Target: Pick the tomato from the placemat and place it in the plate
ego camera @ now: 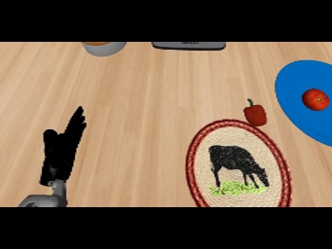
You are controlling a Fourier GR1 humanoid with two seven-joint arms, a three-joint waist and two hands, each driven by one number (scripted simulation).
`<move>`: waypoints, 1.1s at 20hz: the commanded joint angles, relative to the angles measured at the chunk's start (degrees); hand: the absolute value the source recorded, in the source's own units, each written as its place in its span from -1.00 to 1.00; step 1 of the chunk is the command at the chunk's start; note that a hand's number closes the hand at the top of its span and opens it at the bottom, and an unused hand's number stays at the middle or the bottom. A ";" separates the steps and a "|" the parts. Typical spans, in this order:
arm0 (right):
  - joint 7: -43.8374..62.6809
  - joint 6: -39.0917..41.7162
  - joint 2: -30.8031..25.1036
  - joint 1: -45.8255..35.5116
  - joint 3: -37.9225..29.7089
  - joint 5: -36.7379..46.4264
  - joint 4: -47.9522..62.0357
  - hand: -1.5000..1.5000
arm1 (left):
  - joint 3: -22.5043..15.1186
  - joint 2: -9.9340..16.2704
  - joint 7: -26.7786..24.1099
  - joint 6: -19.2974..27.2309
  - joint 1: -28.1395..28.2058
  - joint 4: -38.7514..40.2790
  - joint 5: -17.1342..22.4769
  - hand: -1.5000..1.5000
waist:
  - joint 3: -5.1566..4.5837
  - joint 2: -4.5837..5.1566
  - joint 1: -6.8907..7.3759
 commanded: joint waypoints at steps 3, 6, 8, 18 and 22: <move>0.01 -3.91 0.42 1.17 0.82 -0.12 0.25 -1.00 | 0.01 -0.90 -1.43 -0.36 0.91 1.25 -0.02 0.00 | -0.01 -0.02 -0.22; 0.36 -1.92 -2.28 2.03 0.49 -0.33 1.29 -1.00 | 1.52 1.41 1.65 -1.42 -1.56 -0.20 0.46 0.00 | 0.06 0.12 0.03; 2.41 -3.87 -2.33 -0.12 0.88 -0.08 0.90 -1.00 | -0.36 -0.79 -1.15 -1.00 1.77 -0.04 -0.07 0.00 | 0.04 0.10 0.39; -1.44 -5.31 -3.48 5.46 0.48 -0.53 2.17 -1.00 | 0.70 -0.30 2.13 -1.19 -2.00 0.01 0.15 0.00 | 0.19 0.39 0.44; -0.40 -4.64 -5.85 6.53 -0.15 -1.32 2.49 -1.00 | -0.64 -2.87 0.39 1.57 -2.64 2.14 -2.17 0.00 | 0.13 0.23 -0.19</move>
